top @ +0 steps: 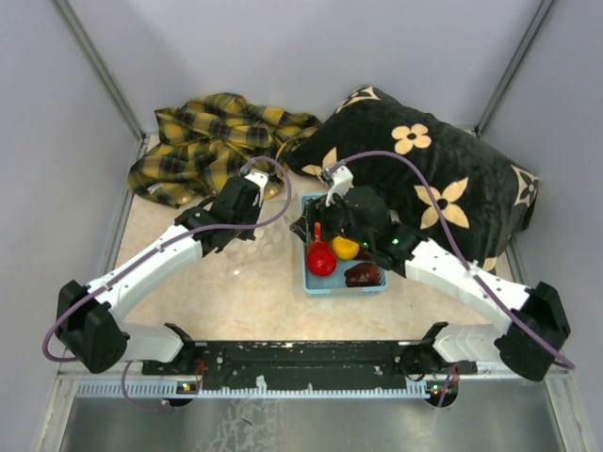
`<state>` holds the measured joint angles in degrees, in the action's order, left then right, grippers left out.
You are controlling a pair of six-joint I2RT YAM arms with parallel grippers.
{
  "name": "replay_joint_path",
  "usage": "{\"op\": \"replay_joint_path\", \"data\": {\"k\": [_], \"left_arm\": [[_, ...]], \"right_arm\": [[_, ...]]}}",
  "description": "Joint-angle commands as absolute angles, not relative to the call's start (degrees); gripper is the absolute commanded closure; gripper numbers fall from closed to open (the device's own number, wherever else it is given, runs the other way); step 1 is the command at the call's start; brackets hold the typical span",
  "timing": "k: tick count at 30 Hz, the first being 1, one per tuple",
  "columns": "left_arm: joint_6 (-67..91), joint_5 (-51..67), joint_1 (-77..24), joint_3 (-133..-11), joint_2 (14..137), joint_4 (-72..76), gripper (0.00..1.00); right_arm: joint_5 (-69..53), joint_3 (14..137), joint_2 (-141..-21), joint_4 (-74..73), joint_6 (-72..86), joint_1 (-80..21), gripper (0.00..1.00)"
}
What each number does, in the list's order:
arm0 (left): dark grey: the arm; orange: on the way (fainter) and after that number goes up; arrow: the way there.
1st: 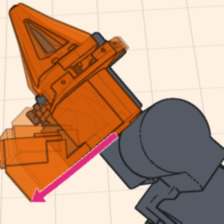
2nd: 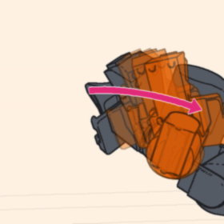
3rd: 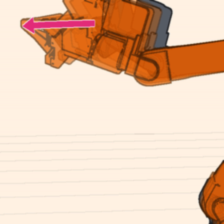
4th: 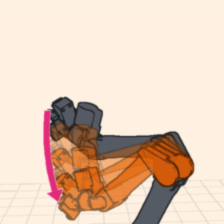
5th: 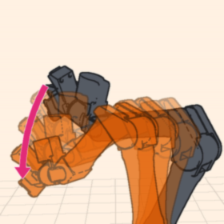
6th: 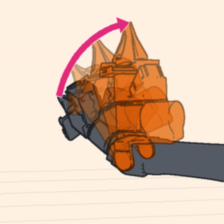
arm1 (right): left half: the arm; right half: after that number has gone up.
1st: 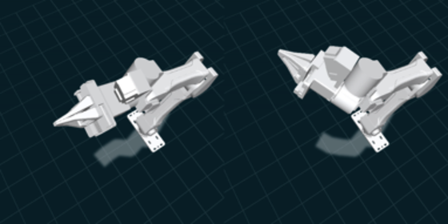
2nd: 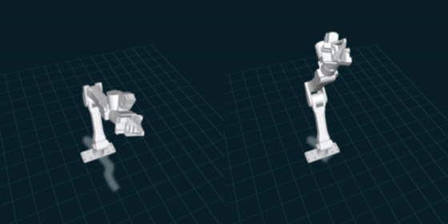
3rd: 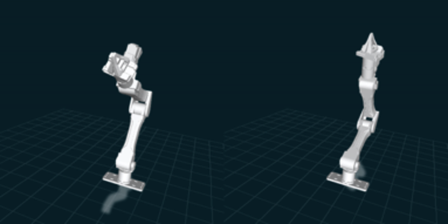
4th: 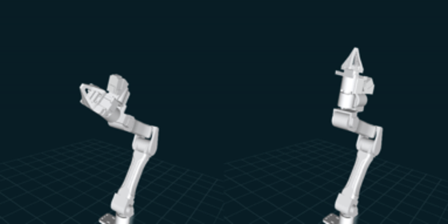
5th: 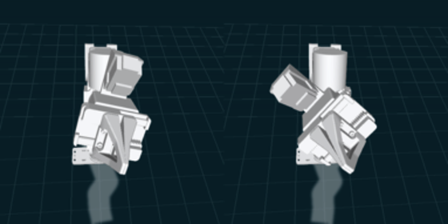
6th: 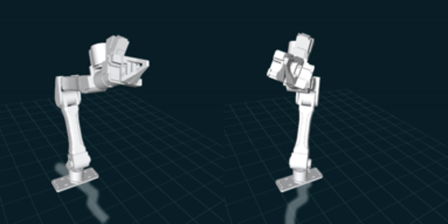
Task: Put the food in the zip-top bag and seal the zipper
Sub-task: Open the zipper of the food storage bag at the center of the board, then pick up the fake fruit from the bin.
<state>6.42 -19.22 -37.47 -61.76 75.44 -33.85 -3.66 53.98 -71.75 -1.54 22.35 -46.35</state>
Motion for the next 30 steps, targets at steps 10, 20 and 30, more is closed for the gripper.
{"op": "replay_joint_path", "data": {"k": [10,20,30], "left_arm": [[6.1,-17.4,-37.1,-61.4,75.8,-33.1,1.0],[6.1,-15.6,-37.0,-61.6,76.4,-33.3,1.0],[6.0,-14.2,-36.7,-61.7,77.2,-33.5,1.0]], "right_arm": [[10.8,51.1,-67.7,-20.1,14.0,-41.6,0.33],[23.8,56.5,-77.8,-22.1,12.4,-36.9,0.4],[34.7,62.2,-92.2,-23.9,9.9,-36.2,0.38]]}}
